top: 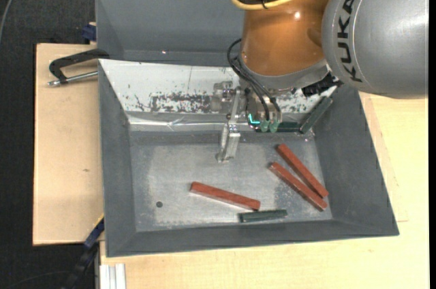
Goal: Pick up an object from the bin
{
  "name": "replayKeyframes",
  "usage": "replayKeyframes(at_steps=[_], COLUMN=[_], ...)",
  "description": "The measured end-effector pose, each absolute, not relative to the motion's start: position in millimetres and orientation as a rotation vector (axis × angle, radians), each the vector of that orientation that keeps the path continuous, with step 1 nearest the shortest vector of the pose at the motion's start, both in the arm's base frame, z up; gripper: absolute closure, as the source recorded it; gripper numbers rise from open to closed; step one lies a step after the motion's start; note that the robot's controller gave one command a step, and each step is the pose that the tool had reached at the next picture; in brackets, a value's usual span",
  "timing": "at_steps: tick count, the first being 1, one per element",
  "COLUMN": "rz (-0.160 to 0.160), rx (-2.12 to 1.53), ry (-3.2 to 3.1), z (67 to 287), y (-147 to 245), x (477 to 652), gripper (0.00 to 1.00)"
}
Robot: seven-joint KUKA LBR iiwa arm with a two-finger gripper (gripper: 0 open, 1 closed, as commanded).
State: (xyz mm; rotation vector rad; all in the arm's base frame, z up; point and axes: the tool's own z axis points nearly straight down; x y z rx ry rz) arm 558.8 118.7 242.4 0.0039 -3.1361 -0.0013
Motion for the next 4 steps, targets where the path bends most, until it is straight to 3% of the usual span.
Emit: replayKeyframes(at_steps=[1, 2, 3, 4], rz=[0.001, -0.002, -0.002, -0.003], rx=[0.251, 0.4, 0.398, 0.374], ry=[-3.124, -3.111, -3.116, -3.134], z=[123, 68, 70, 229], y=[87, 87, 87, 97], x=[529.4, 494.8, 496.6, 523.7], gripper=[0.0, 0.0, 1.0, 1.0])
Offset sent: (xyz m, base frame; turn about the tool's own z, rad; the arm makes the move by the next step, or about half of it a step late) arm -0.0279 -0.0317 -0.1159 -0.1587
